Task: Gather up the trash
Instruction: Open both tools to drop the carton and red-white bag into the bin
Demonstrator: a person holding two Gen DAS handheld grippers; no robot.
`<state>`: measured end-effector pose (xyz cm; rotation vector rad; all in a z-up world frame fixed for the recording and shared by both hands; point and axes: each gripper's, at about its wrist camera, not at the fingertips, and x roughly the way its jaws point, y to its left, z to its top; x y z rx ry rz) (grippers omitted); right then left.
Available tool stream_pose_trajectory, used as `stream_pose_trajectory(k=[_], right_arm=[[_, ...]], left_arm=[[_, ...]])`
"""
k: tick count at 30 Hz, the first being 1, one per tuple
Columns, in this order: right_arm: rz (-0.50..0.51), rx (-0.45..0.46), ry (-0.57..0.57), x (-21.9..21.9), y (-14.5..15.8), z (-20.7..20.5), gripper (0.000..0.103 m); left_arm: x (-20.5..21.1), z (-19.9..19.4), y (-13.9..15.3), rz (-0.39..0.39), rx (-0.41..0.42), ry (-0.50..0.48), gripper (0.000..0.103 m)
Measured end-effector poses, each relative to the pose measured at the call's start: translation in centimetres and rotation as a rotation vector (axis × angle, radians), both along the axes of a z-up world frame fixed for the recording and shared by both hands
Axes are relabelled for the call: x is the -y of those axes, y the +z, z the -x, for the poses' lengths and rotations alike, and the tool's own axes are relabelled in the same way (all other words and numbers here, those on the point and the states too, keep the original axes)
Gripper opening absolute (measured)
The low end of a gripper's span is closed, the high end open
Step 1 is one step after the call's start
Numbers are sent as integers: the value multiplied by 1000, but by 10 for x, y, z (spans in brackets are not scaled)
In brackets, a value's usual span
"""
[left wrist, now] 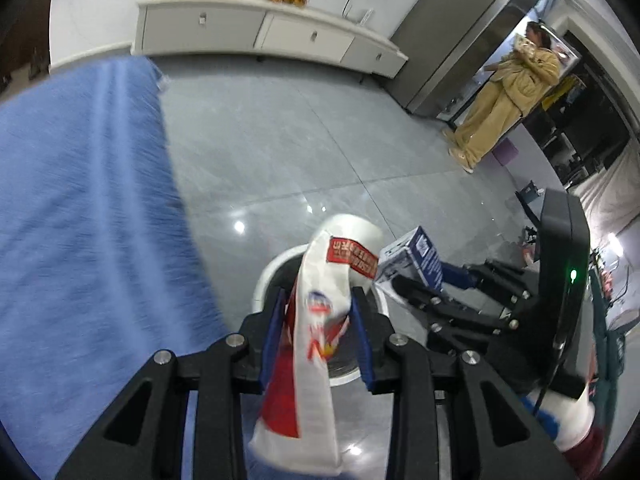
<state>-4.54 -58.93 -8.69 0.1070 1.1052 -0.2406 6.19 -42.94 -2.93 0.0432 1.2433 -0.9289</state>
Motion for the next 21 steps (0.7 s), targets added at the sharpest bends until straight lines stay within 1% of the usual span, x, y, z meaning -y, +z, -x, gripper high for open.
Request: stream_pose_trajectory(k=[4,6,9,10,11,12,13,14,15,16,19,21], right_arm=[[-44,-27,-38,24,-33,-3,32],[-68,-40,-62,33,-50,-4,32],[-95,-54,-110,48,-70,-2,32],[-106,-57,-122,52,-76,-1,32],[-113,-61,-132,55,-80,0,32],[-116,-66,-138,55,-84,-3,35],[-116,-71,-146,57,-88,-2,43],[-111,-73,-151,56,-88,-1,48],[-105,-74,-156,57,-88,0,54],[-97,-72,-160,58,-85,2,54],[-72,-64,-161,57,-75,2,55],[-48,-53,-157,54,-67,3,55]], left_arm=[[38,-6,-33,-20,-66,8,31],[52,-9,-44,-30,-89,9,31],[70,-11,-60,-62,-98,6,31],[74,-12,-64,-73,-102,6,32],[78,-12,-70,-86,-118,4,36],[81,-12,-75,-96,-135,0,40],[85,-12,-76,-102,-146,-3,41],[87,-11,-76,-102,-149,-7,46],[88,-10,-77,-101,-147,-10,54],[90,-9,-76,-102,-140,-15,57],[87,-3,-73,-97,-145,-26,58],[78,2,-69,-90,-144,-32,58]])
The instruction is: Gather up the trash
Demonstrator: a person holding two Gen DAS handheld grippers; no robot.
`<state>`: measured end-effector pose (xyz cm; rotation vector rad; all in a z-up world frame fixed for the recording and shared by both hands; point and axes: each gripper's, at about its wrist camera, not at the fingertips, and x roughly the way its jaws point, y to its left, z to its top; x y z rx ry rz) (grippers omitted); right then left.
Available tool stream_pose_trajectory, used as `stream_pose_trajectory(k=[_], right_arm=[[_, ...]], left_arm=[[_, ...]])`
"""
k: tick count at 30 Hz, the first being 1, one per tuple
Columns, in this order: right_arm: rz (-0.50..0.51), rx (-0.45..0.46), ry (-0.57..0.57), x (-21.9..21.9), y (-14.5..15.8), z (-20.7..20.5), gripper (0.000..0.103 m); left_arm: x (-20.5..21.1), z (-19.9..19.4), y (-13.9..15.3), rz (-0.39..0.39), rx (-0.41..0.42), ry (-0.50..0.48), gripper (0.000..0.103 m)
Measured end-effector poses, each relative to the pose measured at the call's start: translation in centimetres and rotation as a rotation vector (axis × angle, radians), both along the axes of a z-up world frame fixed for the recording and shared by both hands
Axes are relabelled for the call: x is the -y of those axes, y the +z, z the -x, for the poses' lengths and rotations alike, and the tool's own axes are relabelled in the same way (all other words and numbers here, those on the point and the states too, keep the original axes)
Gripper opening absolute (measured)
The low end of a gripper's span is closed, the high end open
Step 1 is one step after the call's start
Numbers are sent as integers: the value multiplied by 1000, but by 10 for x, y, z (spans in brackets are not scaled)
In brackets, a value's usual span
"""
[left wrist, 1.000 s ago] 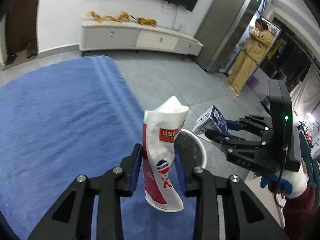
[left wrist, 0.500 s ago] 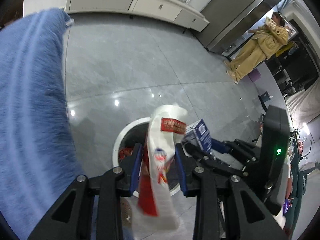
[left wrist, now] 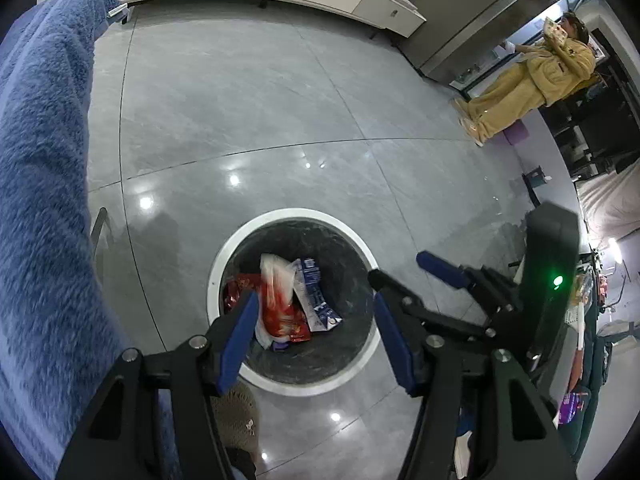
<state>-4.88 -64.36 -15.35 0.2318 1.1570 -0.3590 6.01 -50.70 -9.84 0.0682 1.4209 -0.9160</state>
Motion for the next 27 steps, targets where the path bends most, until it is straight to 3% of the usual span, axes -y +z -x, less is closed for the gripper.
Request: stream_pose_trajectory(k=[9,16,19,23,27], right_arm=[[62,44,53,-41,43,1,60],[70,102,120,-99,80,-14,63],[72,127,157,-130,90,-25,65],[61,168,201,-175,100,-39,72],[34,202,225,-211,100,-55,75]], left_arm=[[-52,7,59,-8,158,7,58],[-142,-16,94,-62,285,102,58],[-178,-24,97,-101,335,133,58],[-229,-33,95,-217,442,168,58],[-269,-45,90,-250,471,217,58]])
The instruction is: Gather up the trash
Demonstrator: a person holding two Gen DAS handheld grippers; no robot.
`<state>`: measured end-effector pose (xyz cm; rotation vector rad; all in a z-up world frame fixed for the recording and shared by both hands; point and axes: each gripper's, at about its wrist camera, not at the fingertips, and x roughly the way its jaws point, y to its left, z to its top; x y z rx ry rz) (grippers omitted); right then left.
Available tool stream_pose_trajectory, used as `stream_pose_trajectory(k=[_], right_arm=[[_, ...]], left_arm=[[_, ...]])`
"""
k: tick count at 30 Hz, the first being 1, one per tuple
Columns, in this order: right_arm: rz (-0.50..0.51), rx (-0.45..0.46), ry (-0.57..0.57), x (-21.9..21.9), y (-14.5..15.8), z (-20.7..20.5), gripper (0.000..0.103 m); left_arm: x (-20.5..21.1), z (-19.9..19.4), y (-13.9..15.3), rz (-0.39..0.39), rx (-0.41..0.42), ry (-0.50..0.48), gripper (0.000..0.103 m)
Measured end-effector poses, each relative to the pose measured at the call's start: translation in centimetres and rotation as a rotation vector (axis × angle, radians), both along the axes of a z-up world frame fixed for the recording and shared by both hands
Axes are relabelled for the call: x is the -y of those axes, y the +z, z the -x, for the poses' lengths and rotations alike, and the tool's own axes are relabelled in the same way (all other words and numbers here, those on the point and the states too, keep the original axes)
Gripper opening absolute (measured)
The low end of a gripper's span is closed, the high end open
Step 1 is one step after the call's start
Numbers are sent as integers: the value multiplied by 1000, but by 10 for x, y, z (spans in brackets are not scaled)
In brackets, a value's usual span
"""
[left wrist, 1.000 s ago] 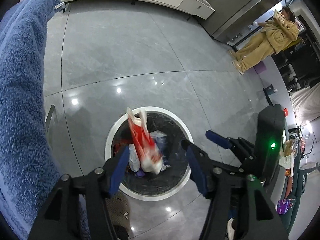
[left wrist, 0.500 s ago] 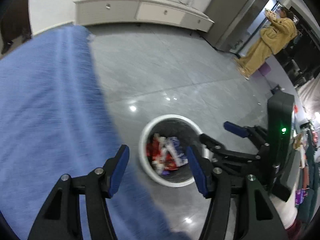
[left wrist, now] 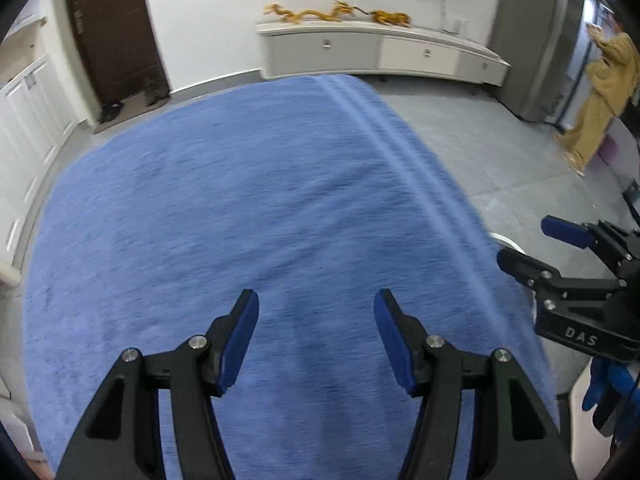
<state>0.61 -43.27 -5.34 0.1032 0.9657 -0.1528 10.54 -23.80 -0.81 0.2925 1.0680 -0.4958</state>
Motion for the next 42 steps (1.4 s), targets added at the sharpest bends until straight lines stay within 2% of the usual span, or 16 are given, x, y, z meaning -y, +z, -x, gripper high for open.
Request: stream_pose_trajectory(k=[3,5,7,15,17,20,23,26,42], right_arm=[[-8,19,11,-17,0,-9,79],[-5,31,15,-26,1,-15,84],[2,48,21,-34,2,-21,94],[9,99,19,-52,-3,-29,103],[17,115,16,-57,-1,-30,103],[16,154,8,-59,2,-28,103],[16,179,-6,-59,4,-26,103],[10,188,-21,-58,4,-25,103],[13,220,-57,-50,6,-19,103]], left_arm=[[-25,-9,2,-12,61,60,58],[-39,-18,2,0,83,105,58],[-50,-21,4,12,118,142,58],[-66,-21,5,-7,196,198,58],[-72,-22,7,15,207,210,59],[-81,-18,14,43,245,239,80],[-88,-16,19,66,281,257,83],[-93,-16,23,73,306,271,92],[-93,-12,30,75,372,261,93]])
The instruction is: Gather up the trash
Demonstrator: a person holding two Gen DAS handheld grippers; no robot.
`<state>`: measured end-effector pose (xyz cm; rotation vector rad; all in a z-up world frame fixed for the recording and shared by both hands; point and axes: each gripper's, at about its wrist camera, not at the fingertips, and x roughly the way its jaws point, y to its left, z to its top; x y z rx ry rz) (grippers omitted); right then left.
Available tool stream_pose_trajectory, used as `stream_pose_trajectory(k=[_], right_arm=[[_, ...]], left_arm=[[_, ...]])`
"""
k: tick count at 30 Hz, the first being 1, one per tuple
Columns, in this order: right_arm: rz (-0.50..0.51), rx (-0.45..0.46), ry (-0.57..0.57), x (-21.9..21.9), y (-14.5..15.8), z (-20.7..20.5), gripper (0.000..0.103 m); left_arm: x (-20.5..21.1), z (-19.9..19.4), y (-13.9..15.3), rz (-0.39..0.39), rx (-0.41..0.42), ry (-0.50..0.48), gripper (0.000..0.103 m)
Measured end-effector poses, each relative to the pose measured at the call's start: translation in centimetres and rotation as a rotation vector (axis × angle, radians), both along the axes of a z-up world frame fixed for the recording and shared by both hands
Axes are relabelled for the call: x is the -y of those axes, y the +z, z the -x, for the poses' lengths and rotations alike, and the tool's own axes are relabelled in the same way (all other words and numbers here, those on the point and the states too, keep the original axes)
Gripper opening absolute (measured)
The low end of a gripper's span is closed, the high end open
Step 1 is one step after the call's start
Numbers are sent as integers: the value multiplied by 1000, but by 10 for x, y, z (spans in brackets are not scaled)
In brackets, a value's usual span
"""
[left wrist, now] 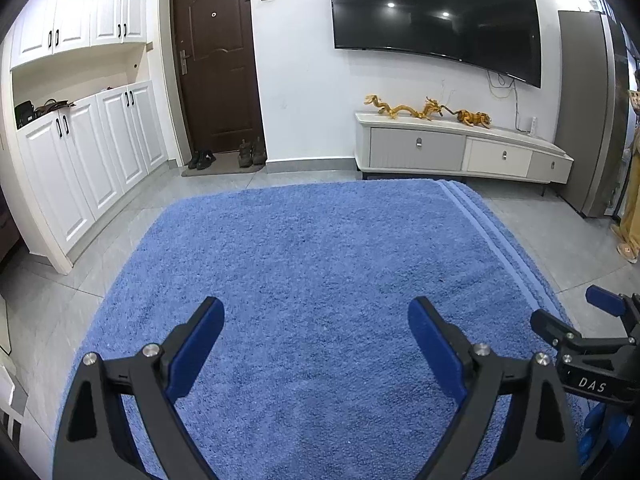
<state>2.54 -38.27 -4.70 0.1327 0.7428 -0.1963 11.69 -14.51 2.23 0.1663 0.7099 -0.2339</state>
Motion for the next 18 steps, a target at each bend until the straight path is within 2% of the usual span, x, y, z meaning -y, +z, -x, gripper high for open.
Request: stream_pose_trajectory(k=[18], right_arm=[[18,16,-22,2,2,5,103]], left_arm=[[-2,-1,-4,6,-16,-4,93]])
